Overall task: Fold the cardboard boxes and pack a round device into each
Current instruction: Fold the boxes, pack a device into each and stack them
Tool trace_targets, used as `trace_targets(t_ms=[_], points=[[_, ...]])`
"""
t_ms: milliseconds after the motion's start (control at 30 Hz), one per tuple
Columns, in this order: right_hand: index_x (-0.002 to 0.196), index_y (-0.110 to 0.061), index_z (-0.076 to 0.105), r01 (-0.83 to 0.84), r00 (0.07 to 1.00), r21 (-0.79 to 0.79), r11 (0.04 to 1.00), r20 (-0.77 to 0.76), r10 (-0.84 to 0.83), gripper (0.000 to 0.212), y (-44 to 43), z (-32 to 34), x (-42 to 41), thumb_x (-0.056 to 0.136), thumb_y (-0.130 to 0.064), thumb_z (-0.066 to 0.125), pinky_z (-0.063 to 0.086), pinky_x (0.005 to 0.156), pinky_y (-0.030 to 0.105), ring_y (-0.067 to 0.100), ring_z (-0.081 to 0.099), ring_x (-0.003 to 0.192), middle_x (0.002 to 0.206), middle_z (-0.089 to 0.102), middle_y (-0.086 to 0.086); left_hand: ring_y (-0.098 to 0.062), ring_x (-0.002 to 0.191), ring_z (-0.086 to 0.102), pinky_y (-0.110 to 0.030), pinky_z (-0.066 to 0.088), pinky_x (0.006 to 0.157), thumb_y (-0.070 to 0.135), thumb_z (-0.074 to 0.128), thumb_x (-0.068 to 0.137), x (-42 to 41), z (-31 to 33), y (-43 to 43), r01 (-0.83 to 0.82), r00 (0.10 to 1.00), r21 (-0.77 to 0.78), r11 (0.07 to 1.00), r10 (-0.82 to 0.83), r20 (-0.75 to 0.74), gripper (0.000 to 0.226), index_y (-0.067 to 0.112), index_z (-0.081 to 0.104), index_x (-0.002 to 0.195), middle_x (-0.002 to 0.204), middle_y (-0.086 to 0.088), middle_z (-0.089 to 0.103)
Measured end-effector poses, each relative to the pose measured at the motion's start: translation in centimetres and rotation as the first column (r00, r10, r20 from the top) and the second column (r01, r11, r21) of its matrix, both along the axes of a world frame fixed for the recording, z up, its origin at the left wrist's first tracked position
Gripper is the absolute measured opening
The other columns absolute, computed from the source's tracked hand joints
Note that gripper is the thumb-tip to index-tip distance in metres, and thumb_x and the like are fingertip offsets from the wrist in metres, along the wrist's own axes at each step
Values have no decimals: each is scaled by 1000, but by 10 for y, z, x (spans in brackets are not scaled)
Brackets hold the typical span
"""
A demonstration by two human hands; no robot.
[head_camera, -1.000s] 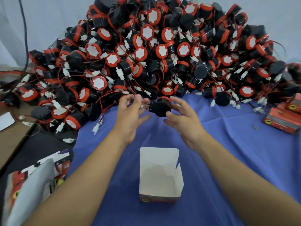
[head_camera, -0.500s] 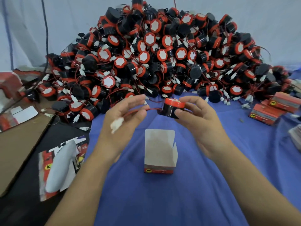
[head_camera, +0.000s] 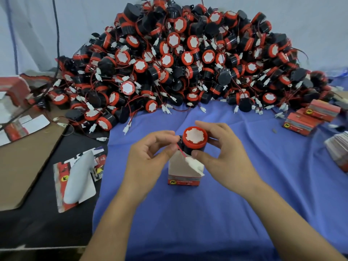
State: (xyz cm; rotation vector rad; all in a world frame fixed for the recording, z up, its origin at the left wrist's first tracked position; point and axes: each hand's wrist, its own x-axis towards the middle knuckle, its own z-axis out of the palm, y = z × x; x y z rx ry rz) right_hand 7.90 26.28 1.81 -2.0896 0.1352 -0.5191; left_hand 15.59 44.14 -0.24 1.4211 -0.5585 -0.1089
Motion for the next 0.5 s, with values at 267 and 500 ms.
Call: trace_targets(t_ms=[267,500], points=[[136,-27,62,-64,998,-239,969,-29,59,61,1,-8,-6,82,-11,85,40,102,13,-6,52,118,124,52,-21,-2,121,59,-16,48,96,10,87,78,4,-5,13,-48,972,314,948,-29,235,25,34,79,80,121,20,63],[134,-39,60,-116,991,-400,909,-114,76,63,0,-17,6,79,-19,83,32,102,12,4,37,115,125,53,-28,7,135,48,-23,44,108,9,88,78,22,-16,8,149,986,357,922,-168,21,57,39,60,117,142,37,47]])
